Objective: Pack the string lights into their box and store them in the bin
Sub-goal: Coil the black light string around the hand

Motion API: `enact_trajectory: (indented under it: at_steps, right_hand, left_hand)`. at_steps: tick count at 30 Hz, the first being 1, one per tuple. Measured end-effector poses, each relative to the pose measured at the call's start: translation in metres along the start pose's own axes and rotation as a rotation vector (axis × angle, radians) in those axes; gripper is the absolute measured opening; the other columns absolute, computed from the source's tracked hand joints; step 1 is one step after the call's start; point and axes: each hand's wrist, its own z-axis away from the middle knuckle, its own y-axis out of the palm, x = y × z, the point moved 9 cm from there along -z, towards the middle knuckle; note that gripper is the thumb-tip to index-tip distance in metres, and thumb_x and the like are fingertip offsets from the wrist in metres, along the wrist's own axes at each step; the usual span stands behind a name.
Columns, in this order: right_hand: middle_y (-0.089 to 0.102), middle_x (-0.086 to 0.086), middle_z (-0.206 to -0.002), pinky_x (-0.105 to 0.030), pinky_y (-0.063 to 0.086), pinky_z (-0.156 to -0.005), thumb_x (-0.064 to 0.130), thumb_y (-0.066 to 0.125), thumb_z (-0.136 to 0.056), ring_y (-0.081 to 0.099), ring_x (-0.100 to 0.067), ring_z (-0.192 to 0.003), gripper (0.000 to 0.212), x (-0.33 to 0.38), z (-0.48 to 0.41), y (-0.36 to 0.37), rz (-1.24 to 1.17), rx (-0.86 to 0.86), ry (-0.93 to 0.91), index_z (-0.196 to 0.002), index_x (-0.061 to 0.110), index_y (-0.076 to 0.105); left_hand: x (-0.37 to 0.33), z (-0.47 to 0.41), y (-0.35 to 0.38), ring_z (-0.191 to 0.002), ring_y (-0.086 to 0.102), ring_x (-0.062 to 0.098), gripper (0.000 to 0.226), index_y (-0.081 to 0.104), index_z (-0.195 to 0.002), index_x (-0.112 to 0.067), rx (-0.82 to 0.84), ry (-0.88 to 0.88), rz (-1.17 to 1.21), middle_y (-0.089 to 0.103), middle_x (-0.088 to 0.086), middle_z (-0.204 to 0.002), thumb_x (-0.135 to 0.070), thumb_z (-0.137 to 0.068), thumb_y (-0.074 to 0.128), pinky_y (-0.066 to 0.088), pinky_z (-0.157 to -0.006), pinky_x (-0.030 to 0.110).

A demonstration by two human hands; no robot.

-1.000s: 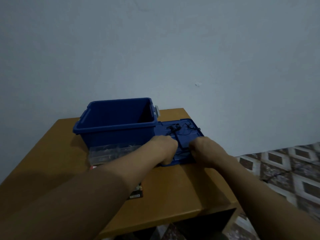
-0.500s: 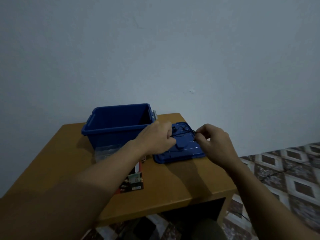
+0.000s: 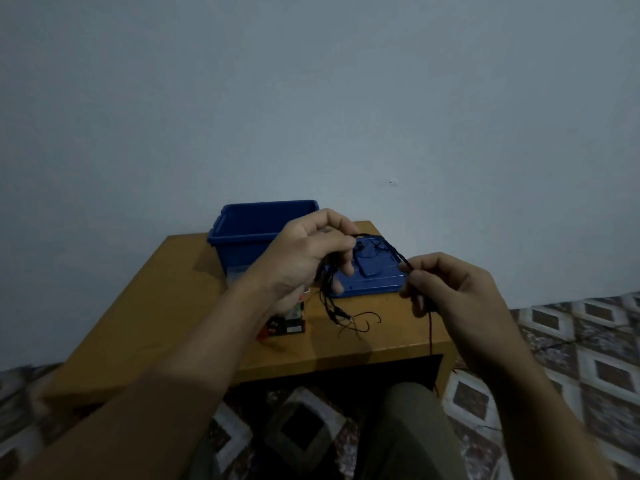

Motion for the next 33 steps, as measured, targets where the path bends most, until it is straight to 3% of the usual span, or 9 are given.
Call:
enact_trajectory:
  at_steps: [3, 9, 17, 22, 25, 29, 33]
  right_hand:
    - [0.067, -0.004, -0.069, -0.024, 0.047, -0.053, 0.013, 0.058, -0.098, 0.053, -0.015, -0.06, 0.015, 0.007, 0.018, 0.009, -0.045, 0.041, -0.011, -0.096, 0.013, 0.072]
    - [0.061, -0.001, -0.063, -0.024, 0.038, -0.048, 0.039, 0.055, -0.093, 0.045, -0.017, -0.053, 0.027, 0.02, 0.022, 0.021, -0.051, 0.084, -0.087, -0.089, 0.018, 0.07]
    - [0.059, 0.003, -0.062, -0.017, 0.04, -0.05, 0.021, 0.055, -0.101, 0.048, -0.006, -0.053, 0.021, 0.026, 0.002, 0.004, -0.078, -0.002, -0.159, -0.088, 0.012, 0.069]
    - [0.059, -0.001, -0.064, -0.019, 0.038, -0.047, 0.025, 0.055, -0.099, 0.046, -0.012, -0.053, 0.023, 0.023, 0.001, -0.007, -0.086, -0.038, -0.175, -0.087, 0.01, 0.068]
    - [0.061, -0.002, -0.066, -0.021, 0.04, -0.049, 0.027, 0.055, -0.099, 0.048, -0.013, -0.054, 0.023, 0.021, -0.001, -0.016, -0.084, -0.104, -0.177, -0.088, 0.011, 0.068]
    - [0.062, -0.002, -0.066, -0.02, 0.04, -0.05, 0.027, 0.056, -0.099, 0.049, -0.011, -0.055, 0.022, 0.019, 0.0, -0.019, -0.075, -0.116, -0.166, -0.088, 0.013, 0.068]
    - [0.061, 0.0, -0.065, -0.015, 0.037, -0.047, 0.026, 0.056, -0.1, 0.047, -0.005, -0.052, 0.023, 0.016, 0.002, -0.017, -0.049, -0.16, -0.157, -0.085, 0.014, 0.068]
  left_hand:
    - [-0.001, 0.019, 0.012, -0.057, 0.053, 0.018, 0.007, 0.063, -0.095, -0.013, 0.024, -0.044, -0.002, 0.06, 0.004, -0.073, -0.007, -0.096, 0.06, 0.033, -0.038, 0.023]
    - [0.006, 0.023, 0.019, -0.049, 0.049, 0.014, 0.001, 0.067, -0.095, -0.012, -0.007, -0.106, -0.09, 0.063, 0.004, -0.077, -0.013, -0.094, 0.066, 0.033, -0.035, 0.021]
    - [0.028, 0.022, 0.033, -0.051, 0.048, 0.015, 0.037, 0.067, -0.107, -0.009, 0.128, -0.349, -0.076, 0.065, 0.006, -0.078, -0.042, -0.097, 0.057, 0.04, -0.046, 0.025]
    - [0.034, 0.023, 0.044, -0.051, 0.052, 0.013, 0.043, 0.067, -0.11, -0.009, 0.248, -0.399, -0.033, 0.058, 0.004, -0.067, -0.045, -0.09, 0.057, 0.045, -0.048, 0.024]
    - [0.036, 0.023, 0.052, -0.045, 0.046, 0.011, 0.045, 0.063, -0.113, -0.006, 0.329, -0.43, 0.031, 0.052, 0.003, -0.064, -0.044, -0.091, 0.053, 0.037, -0.043, 0.022]
    - [0.048, 0.022, 0.057, -0.04, 0.029, 0.008, 0.047, 0.061, -0.1, -0.006, 0.391, -0.508, -0.115, 0.037, -0.002, -0.055, -0.048, -0.1, 0.039, 0.018, -0.043, 0.025]
    - [0.058, 0.021, 0.059, -0.037, 0.022, 0.01, 0.052, 0.048, -0.067, -0.013, 0.39, -0.56, -0.189, 0.029, -0.004, -0.045, -0.051, -0.1, 0.035, 0.014, -0.039, 0.025]
